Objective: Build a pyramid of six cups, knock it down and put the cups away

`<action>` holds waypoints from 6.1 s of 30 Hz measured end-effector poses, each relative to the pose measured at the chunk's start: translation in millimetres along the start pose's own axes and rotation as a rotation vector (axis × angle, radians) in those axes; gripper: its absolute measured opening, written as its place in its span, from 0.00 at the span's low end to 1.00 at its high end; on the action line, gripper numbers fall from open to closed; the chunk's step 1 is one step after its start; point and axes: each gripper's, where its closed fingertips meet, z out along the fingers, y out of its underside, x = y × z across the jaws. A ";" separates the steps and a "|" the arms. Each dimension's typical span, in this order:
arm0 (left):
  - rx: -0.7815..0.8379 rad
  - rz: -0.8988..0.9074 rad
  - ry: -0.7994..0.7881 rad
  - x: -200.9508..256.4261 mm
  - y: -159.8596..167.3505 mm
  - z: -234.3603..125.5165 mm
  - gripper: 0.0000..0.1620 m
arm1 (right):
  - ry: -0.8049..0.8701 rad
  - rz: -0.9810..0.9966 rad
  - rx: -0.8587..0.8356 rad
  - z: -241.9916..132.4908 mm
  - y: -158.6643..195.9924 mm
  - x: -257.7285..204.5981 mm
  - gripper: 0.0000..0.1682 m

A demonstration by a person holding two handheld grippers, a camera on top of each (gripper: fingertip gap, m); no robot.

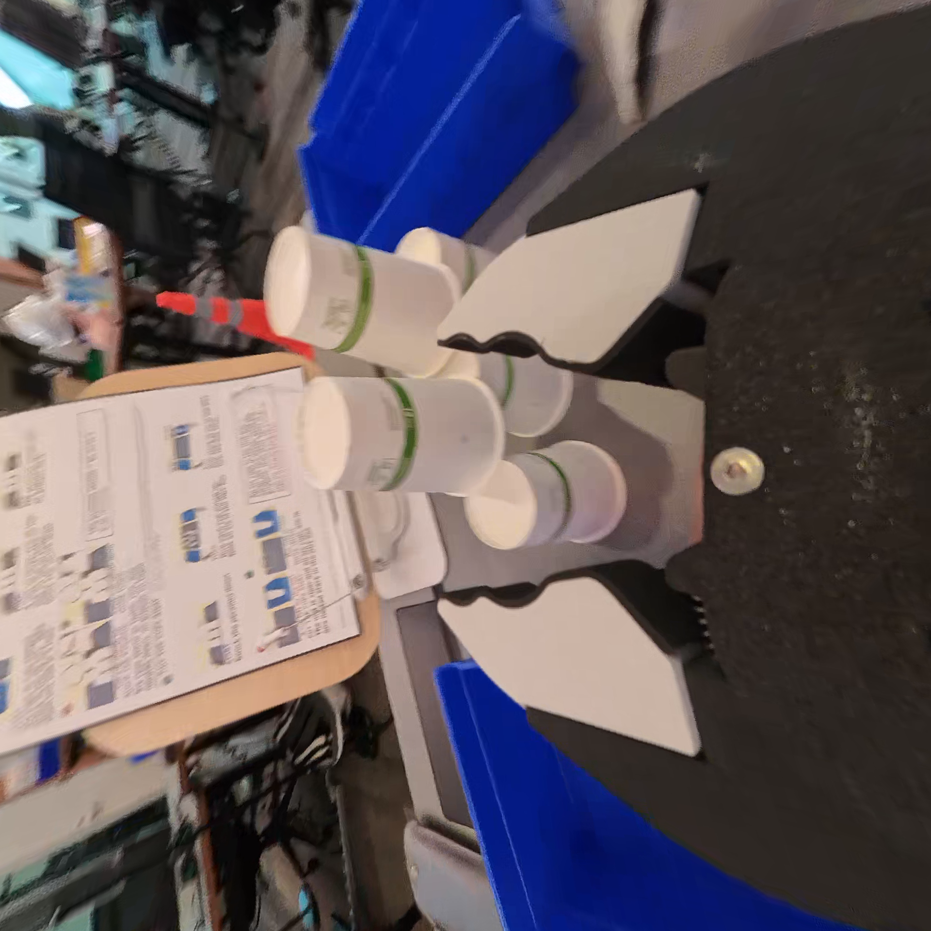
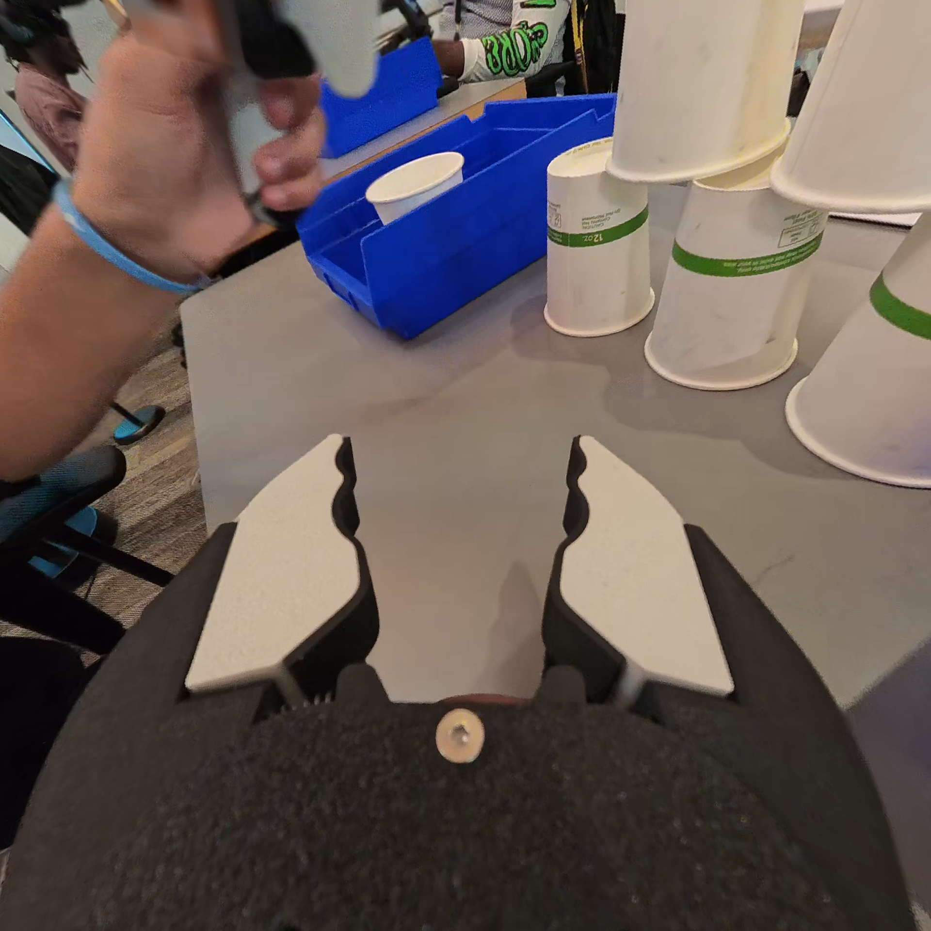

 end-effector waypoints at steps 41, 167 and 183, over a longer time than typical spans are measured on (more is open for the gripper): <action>-0.152 0.159 0.599 -76.5 32.6 -95.6 0.02 | -0.073 0.000 0.104 1.4 -7.2 6.3 0.49; -0.015 0.056 -0.096 49.2 -85.1 111.5 0.62 | 0.059 0.000 0.041 4.9 12.9 5.5 0.46; -0.196 -0.157 0.218 56.3 166.7 -86.1 0.47 | 0.230 -0.069 0.071 -7.9 15.6 13.3 0.45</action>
